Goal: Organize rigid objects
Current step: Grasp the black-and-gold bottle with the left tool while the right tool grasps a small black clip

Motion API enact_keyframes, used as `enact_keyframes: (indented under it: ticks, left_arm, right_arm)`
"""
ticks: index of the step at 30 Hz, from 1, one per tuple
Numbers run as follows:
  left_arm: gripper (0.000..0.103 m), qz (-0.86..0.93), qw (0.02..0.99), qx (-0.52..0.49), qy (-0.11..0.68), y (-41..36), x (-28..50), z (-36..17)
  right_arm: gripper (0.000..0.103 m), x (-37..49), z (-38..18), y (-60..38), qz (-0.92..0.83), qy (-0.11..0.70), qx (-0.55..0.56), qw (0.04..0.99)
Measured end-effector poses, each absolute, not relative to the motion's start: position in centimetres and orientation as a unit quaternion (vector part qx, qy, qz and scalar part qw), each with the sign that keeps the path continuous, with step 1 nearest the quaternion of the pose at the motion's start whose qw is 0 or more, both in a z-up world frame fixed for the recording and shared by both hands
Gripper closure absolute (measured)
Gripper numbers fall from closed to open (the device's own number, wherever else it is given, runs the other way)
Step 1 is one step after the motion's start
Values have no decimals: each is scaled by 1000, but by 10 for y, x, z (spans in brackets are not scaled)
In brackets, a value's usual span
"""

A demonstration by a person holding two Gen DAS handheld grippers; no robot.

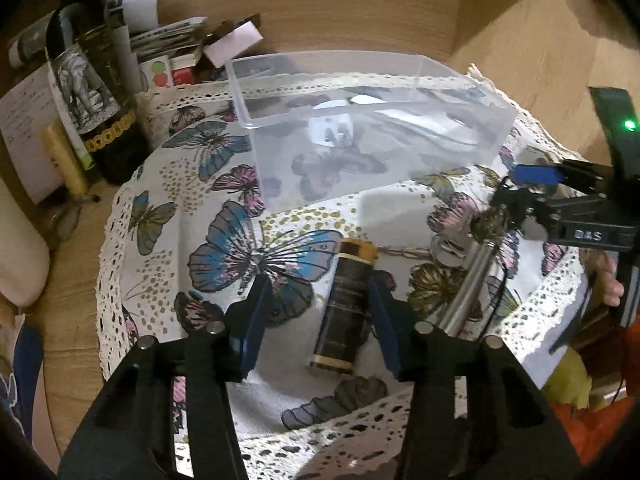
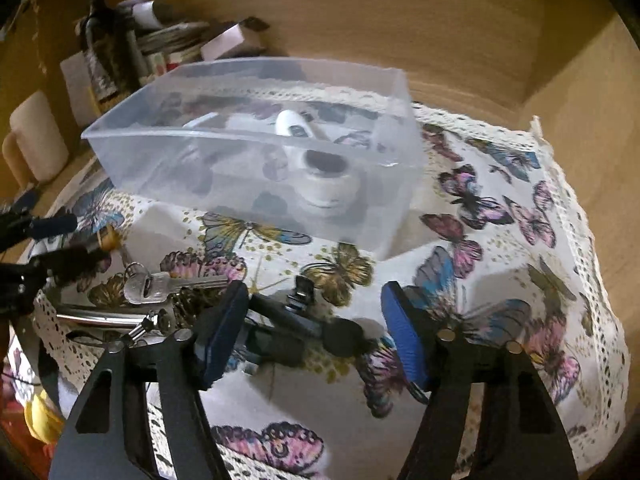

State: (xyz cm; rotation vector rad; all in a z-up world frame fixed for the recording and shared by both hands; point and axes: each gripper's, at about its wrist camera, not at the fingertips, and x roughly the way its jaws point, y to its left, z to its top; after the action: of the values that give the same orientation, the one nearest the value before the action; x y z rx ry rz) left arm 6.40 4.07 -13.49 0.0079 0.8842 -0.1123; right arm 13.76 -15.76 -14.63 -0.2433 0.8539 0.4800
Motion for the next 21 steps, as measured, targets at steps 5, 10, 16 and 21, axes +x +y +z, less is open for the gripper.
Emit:
enact_keyframes:
  ticks: [5, 10, 16, 21]
  left_arm:
    - [54, -61, 899, 38, 432, 25, 61, -144]
    - [80, -42, 904, 20, 425, 26, 70, -146]
    - [80, -38, 905, -3, 424, 31, 71, -141]
    - [80, -33, 917, -4, 397, 32, 66, -123]
  right_arm:
    - [53, 140, -151, -155, 243, 417, -126, 867]
    - [61, 140, -152, -157, 249, 412, -123, 868]
    - [70, 136, -151, -153, 247, 400, -126, 873]
    - [70, 131, -136, -163, 237, 376, -107, 889]
